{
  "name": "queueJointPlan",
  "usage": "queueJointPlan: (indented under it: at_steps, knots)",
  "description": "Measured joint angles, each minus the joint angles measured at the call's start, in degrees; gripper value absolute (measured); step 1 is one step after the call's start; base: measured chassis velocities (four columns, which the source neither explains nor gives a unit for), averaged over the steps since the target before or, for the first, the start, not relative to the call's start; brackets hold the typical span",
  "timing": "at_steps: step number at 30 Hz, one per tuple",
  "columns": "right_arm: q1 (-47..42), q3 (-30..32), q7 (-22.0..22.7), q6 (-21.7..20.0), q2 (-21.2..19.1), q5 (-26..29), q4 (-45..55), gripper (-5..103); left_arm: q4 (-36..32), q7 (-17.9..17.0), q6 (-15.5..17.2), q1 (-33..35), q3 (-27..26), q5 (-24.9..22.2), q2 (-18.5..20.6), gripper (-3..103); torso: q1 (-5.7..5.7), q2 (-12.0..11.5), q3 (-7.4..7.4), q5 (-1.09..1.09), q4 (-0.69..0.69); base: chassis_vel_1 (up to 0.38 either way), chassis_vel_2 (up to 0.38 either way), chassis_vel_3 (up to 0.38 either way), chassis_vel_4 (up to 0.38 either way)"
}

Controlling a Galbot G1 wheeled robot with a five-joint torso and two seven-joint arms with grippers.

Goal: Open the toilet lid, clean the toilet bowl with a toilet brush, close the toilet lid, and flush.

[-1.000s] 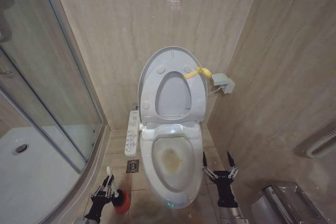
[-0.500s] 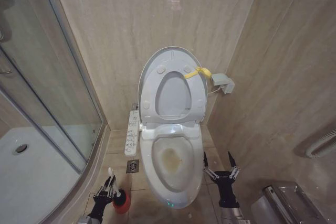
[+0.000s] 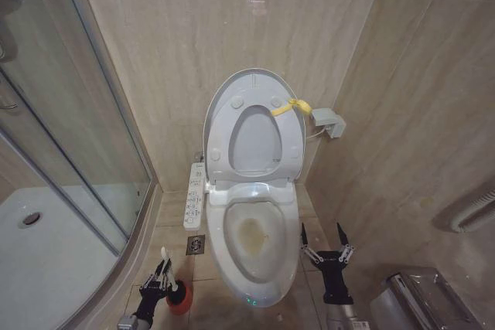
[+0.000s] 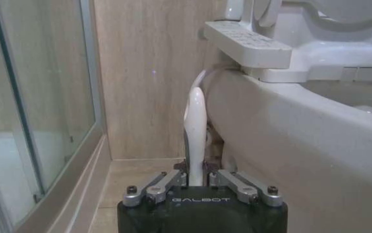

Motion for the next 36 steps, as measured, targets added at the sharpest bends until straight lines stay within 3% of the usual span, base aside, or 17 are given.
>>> queueJointPlan:
  at_steps: [7, 8, 15, 16, 22, 23, 30, 31, 36]
  knots:
    - [0.4, -0.03, -0.02, -0.11, 0.36, -0.02, -0.71, 100, -0.84, -0.65, 0.99, 0.3, 0.49, 0.96, 0.43, 15, 0.0, 0.0, 0.0, 0.0, 0.0, 0.0, 0.0, 0.0, 0.0]
    - [0.42, -0.03, -0.03, -0.12, 0.44, -0.05, -0.73, 100, -1.28, -0.78, 1.15, 0.48, 0.5, 0.97, 0.51, 25, 0.0, 0.0, 0.0, 0.0, 0.0, 0.0, 0.0, 0.0, 0.0]
    - [0.46, -0.12, -0.06, -0.23, 0.89, -0.43, -0.64, 100, -4.15, -1.11, 1.72, 1.92, 0.08, 0.76, 1.12, 25, 0.0, 0.0, 0.0, 0.0, 0.0, 0.0, 0.0, 0.0, 0.0]
    - [0.46, -0.15, -0.06, -0.26, 0.94, -0.54, -0.57, 100, -4.97, -1.11, 1.89, 2.37, -0.07, 0.71, 1.32, 52, 0.0, 0.0, 0.0, 0.0, -0.01, 0.0, 0.0, 0.0, 0.0]
    - [0.42, -0.25, -0.1, -0.31, 1.04, -0.74, -0.36, 100, -5.73, -1.08, 1.98, 3.28, -0.16, 0.73, 1.4, 52, 0.0, 0.0, 0.0, 0.0, 0.0, 0.0, 0.0, 0.0, 0.0]
    - [0.41, -0.28, -0.11, -0.32, 1.03, -0.78, -0.31, 100, -5.33, -1.01, 1.98, 3.23, -0.11, 0.81, 1.22, 79, 0.0, 0.0, 0.0, 0.0, 0.0, 0.0, 0.0, 0.0, 0.0]
    - [0.35, -0.29, -0.12, -0.32, 0.86, -0.77, -0.29, 100, -3.92, -0.83, 2.63, 2.94, 0.32, 0.87, 0.76, 79, 0.0, 0.0, 0.0, 0.0, -0.01, 0.0, 0.0, 0.0, 0.0]
    - [0.28, -0.25, -0.11, -0.31, 0.77, -0.76, -0.22, 100, -3.66, -0.75, 2.72, 2.96, 0.43, 0.9, 0.75, 100, 0.0, 0.0, 0.0, 0.0, 0.0, 0.0, 0.0, 0.0, 0.0]
    - [0.01, 0.0, -0.09, -0.3, 0.38, -0.66, 0.1, 100, -3.48, -0.6, 2.79, 3.2, 0.64, 1.31, 0.75, 100, 0.0, 0.0, 0.0, 0.0, -0.01, 0.0, 0.0, 0.0, 0.0]
